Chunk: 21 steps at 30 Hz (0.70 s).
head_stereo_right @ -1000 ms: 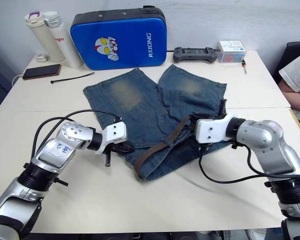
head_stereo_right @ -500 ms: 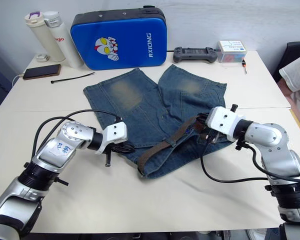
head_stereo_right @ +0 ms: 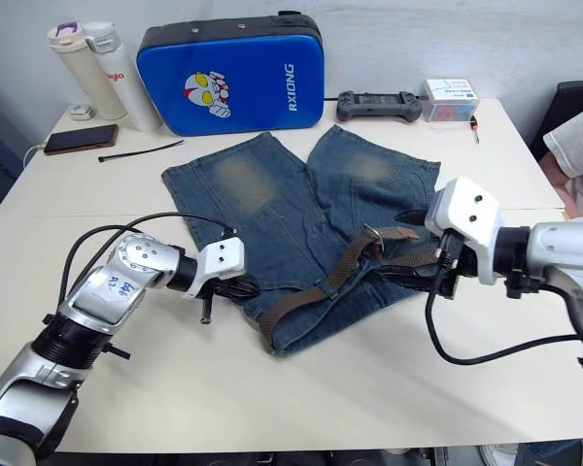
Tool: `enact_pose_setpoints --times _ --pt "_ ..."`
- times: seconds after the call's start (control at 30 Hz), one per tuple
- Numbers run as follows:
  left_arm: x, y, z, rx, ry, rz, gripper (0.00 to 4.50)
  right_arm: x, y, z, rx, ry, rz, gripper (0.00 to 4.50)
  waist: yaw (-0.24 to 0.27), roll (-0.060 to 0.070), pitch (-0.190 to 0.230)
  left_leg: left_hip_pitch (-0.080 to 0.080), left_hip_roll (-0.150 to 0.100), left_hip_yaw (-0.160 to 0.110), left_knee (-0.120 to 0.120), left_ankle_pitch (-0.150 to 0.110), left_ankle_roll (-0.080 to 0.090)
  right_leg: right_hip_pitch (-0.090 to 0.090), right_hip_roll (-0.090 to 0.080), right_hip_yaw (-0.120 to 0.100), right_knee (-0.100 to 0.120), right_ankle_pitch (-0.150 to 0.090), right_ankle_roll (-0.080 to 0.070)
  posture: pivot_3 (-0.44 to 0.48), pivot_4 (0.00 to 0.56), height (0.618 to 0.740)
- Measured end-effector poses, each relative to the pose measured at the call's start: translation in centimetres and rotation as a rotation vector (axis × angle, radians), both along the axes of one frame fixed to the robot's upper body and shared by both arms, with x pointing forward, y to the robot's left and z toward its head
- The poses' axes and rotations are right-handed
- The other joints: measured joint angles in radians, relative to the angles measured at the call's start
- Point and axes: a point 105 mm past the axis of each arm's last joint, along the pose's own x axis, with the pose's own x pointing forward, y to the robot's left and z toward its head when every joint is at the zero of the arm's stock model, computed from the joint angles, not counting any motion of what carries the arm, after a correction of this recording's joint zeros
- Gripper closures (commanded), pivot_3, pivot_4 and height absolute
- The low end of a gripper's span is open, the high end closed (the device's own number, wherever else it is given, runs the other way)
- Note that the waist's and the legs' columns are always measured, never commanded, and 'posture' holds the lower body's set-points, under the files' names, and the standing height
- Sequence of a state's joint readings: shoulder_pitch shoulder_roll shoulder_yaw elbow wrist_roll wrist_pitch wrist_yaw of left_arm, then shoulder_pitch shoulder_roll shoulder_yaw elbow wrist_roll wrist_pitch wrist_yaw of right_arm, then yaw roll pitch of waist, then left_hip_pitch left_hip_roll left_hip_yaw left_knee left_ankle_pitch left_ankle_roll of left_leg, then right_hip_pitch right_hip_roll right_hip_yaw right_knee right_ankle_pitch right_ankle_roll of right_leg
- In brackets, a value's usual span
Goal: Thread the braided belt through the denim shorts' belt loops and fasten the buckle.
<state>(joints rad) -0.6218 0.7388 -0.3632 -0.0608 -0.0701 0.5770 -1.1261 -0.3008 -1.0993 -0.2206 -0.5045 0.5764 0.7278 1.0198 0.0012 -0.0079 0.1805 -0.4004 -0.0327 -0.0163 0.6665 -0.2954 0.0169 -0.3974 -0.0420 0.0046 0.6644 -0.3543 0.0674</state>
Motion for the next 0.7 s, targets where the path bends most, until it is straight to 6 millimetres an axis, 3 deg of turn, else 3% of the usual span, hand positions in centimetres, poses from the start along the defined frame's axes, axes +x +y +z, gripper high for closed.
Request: enact_pose_setpoints --times 0.1,0.3,0.4,0.5,0.57,0.6,0.7 --pt "-0.3 1.2 0.0 0.037 0.009 -0.002 4.50 -0.6 0.0 -1.3 -0.009 0.049 -0.005 0.04 -0.001 0.000 0.000 0.000 0.000 0.000 0.000 0.000 0.000 0.000 0.000 0.000 0.000 0.000 0.000 0.000 0.150 0.740" --pt "-0.4 2.6 0.9 0.032 0.020 0.022 4.50 -0.9 0.8 -1.1 -0.007 0.039 0.005 0.04 0.000 0.000 0.000 0.000 0.000 0.000 0.000 0.000 0.000 0.000 0.000 0.000 0.000 0.000 0.000 0.000 0.150 0.740" --pt "-1.0 2.1 2.9 -0.080 0.062 0.037 4.50 -1.2 1.0 -1.1 0.010 0.071 0.011 0.04 0.000 0.000 0.000 -0.001 0.000 -0.001 0.000 0.000 0.000 0.000 0.000 0.000 -0.001 0.000 0.000 0.000 0.150 0.740" --pt "-2.9 0.5 6.0 -0.195 0.082 -0.040 4.50 -1.3 1.0 -0.8 0.025 0.076 0.004 0.04 0.001 0.000 0.000 -0.001 0.000 -0.001 0.000 0.000 0.000 0.000 0.000 0.000 -0.001 0.000 0.000 0.000 0.150 0.740" --pt "-4.1 -0.7 7.0 -0.229 0.095 -0.103 3.83 -1.3 1.0 -0.6 0.032 0.077 -0.003 0.00 0.001 0.000 0.000 -0.001 0.000 -0.001 0.000 0.000 0.000 0.000 0.000 0.000 -0.001 0.000 0.000 0.000 0.150 0.740" --pt "-4.6 -1.3 7.1 -0.237 0.101 -0.121 3.62 -1.3 1.0 -0.6 0.032 0.076 -0.008 0.00 0.001 0.000 0.000 -0.001 0.000 -0.001 0.000 0.000 0.000 0.000 0.000 0.000 -0.001 0.000 0.000 0.000 0.150 0.740" --pt "-5.0 -2.8 6.6 -0.247 0.104 -0.138 2.37 -1.1 0.9 -0.5 0.032 0.067 -0.020 0.00 0.001 0.000 0.000 -0.001 0.000 0.000 0.001 0.000 0.000 0.000 0.000 0.000 0.000 0.000 0.001 0.000 0.150 0.740"
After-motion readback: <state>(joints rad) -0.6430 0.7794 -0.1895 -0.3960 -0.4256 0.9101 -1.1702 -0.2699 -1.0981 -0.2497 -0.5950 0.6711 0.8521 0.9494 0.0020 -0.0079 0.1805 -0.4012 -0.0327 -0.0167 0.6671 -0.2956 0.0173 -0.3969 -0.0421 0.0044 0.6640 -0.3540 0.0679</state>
